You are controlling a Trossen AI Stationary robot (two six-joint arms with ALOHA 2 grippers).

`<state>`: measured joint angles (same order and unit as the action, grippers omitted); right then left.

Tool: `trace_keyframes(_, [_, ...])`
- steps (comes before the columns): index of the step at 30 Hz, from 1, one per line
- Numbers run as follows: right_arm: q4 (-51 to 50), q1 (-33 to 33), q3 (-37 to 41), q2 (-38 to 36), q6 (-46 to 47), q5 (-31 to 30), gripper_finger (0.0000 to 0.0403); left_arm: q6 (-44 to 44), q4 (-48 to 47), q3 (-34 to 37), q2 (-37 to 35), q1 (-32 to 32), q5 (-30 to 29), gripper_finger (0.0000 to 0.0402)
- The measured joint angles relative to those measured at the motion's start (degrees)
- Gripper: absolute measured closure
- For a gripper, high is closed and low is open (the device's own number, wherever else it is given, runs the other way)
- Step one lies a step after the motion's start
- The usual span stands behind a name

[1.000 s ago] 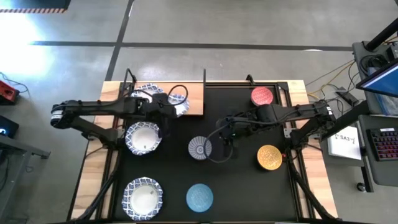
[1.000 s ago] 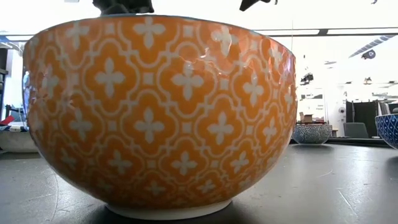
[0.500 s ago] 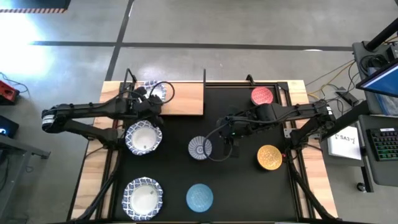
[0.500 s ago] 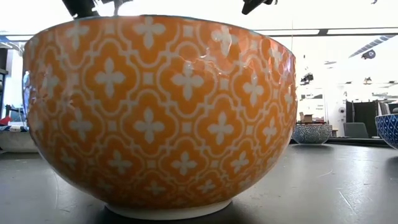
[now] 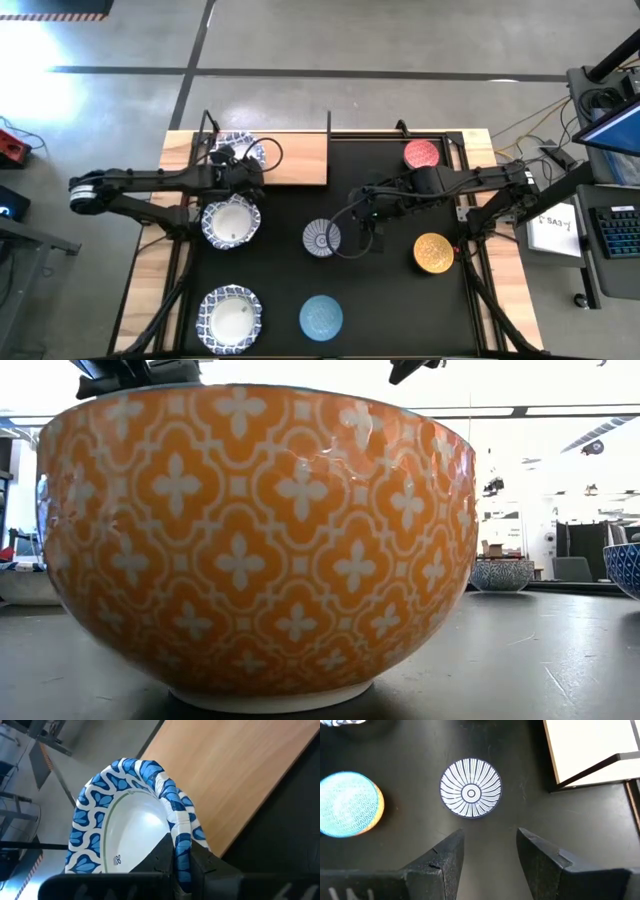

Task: Place and stack bowls onto a shelf
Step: Stack the bottom right white patterned bowl on top of the white patterned bowl on the shelf

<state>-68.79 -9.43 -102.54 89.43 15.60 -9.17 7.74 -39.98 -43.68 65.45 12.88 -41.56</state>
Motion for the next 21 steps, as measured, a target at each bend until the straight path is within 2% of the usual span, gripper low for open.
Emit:
trace_keyframes(4, [0.0,0.0,0.0,0.0,1.6,0.0,0.0234,-0.7,0.2,-0.2,0.5,0.1,-2.0,0.0379])
trace_keyframes(18, [0.0,0.0,0.0,0.0,2.0,0.0,0.0234,-1.2,0.1,-0.4,2.6,0.5,-2.6,0.024])
trace_keyframes(21, [0.0,0.0,0.0,0.0,2.0,0.0,0.0234,0.4,-0.2,-0.5,2.3,0.6,-5.4,0.0226])
